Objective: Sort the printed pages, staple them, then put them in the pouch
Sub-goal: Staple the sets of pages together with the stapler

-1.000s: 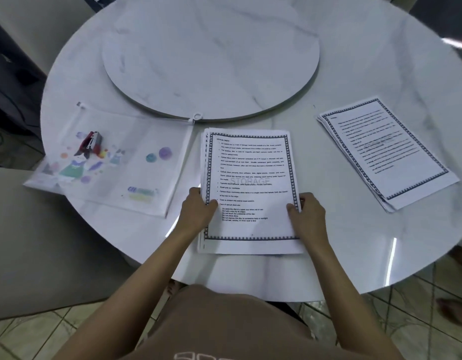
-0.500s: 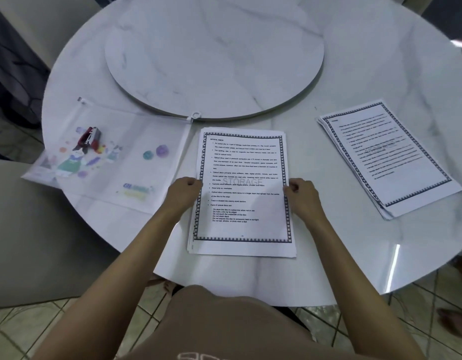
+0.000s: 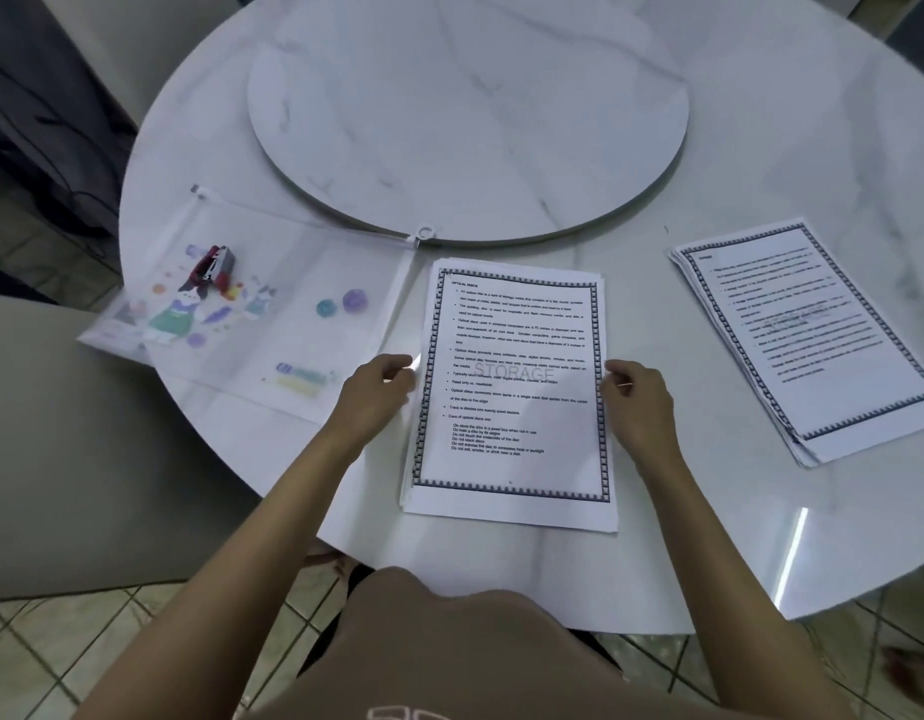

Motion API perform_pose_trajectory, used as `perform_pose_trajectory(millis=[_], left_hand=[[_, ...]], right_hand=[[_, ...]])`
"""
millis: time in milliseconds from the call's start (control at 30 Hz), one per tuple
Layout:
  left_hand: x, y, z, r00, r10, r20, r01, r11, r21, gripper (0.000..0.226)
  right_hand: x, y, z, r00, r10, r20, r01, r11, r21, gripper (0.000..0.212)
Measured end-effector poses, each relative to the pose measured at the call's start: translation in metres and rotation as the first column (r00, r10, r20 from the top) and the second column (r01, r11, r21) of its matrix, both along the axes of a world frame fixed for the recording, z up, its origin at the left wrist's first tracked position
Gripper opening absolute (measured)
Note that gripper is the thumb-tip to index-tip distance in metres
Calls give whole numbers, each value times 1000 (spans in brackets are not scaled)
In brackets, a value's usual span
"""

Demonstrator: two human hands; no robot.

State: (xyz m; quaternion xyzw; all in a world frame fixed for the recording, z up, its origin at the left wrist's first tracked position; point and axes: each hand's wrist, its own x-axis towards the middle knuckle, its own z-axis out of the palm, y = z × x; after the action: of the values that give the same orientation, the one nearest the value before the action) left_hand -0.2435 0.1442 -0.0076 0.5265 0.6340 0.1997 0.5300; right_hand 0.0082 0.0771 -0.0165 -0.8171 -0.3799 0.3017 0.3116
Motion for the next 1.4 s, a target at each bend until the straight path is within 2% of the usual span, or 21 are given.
perform_pose_trajectory(millis=[167, 300, 500, 833, 1133, 1267, 1400], left_hand=[[-33, 5, 7, 995, 74, 71, -79, 995, 61, 21], [-73, 13, 8, 992, 94, 87, -102, 990, 96, 26], [-145, 37, 6, 991, 128, 44, -132, 984, 120, 25], [-222, 71, -9, 980, 187, 63, -188, 982, 21, 22], [-233, 72, -10, 995, 95, -2, -95, 993, 68, 24], [-237, 74, -8, 997, 69, -38, -65, 993, 99, 26], [-241, 75, -8, 996, 67, -66, -59, 991, 124, 25]], right_hand=[[-29, 22, 12, 994, 85, 67, -92, 990, 107, 28], [-72, 52, 17, 978, 198, 61, -205, 968, 143, 25], [-162, 110, 19, 923, 382, 49, -385, 916, 112, 23], [-294, 209, 11, 812, 577, 89, -581, 814, 16, 28], [-374, 256, -1, 831, 535, 152, -526, 845, -98, 41], [-388, 258, -6, 793, 554, 252, -534, 832, -148, 47], [-389, 259, -7, 769, 583, 263, -551, 813, -188, 48]])
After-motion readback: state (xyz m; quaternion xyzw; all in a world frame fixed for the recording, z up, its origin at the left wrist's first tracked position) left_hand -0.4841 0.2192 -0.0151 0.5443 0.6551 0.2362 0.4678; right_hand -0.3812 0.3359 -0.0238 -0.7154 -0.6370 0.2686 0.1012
